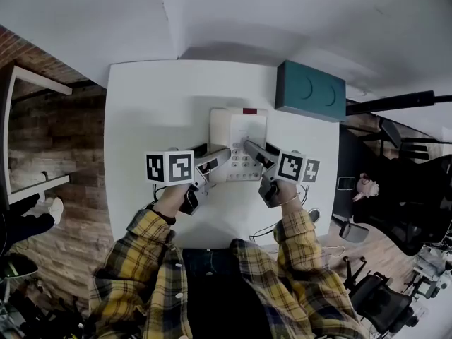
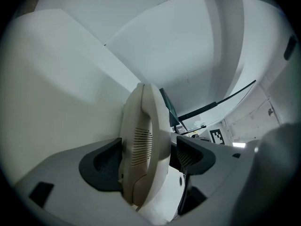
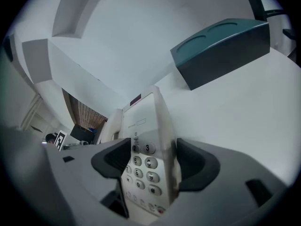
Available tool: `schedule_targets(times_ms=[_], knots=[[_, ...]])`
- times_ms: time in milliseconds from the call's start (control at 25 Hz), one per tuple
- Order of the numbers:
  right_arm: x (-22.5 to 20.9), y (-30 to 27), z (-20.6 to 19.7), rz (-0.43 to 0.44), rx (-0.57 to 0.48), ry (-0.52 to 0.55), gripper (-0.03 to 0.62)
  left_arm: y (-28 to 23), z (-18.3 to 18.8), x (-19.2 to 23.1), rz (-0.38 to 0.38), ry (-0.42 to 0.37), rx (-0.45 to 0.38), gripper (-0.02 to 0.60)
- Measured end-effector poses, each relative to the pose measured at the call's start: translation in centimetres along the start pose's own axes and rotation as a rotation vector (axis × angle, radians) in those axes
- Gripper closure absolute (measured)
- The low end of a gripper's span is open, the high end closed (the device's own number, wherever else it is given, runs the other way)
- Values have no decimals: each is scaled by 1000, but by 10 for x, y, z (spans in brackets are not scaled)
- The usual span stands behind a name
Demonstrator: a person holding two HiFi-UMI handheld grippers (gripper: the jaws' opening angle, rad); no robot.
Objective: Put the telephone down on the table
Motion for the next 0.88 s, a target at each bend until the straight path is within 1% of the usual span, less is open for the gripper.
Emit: schedule_targets(times_ms=[240,600,720,880], knots=[[5,5,-2,-25,-5,34,305,8,3,-7,-7,-44,-8,215],[18,31,-6,-66,-54,83,305,28,5,-37,35,-229,-37,215],[35,42,-6,-42,-89,114,306,37,6,-51,28,-284,-61,215],[72,61,-5,16,-167,214,307,51,7,-76,10,-373,-125,216]])
Point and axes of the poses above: the fingertips, and each gripper's own axes: y backward along the fingers, x to its left, z out of its top, the point moved 9 cm from there along y, backward along the fingers, and after that the axes turned 7 degrees about -z, right-handed, at the moved point
